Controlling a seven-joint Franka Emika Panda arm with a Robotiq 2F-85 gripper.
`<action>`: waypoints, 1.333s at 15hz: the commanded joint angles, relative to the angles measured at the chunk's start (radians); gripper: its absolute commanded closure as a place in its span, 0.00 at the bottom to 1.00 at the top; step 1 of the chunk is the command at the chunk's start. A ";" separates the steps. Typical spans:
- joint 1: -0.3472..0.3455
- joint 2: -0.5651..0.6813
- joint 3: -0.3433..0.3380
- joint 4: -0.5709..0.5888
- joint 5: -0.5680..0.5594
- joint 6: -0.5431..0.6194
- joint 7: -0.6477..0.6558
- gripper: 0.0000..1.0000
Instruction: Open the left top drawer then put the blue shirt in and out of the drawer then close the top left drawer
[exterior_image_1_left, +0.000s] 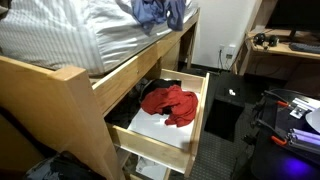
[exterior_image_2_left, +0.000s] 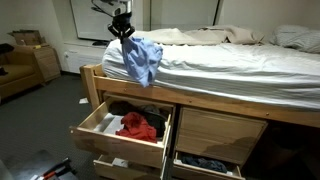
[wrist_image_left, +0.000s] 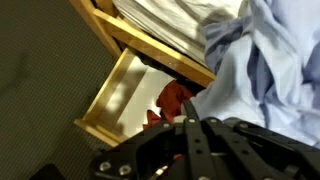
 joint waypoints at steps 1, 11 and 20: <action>-0.007 -0.007 0.001 0.150 -0.011 -0.266 0.052 1.00; 0.039 0.071 0.055 0.006 0.017 -0.107 -0.105 1.00; 0.095 0.201 0.105 -0.160 0.133 0.221 -0.258 1.00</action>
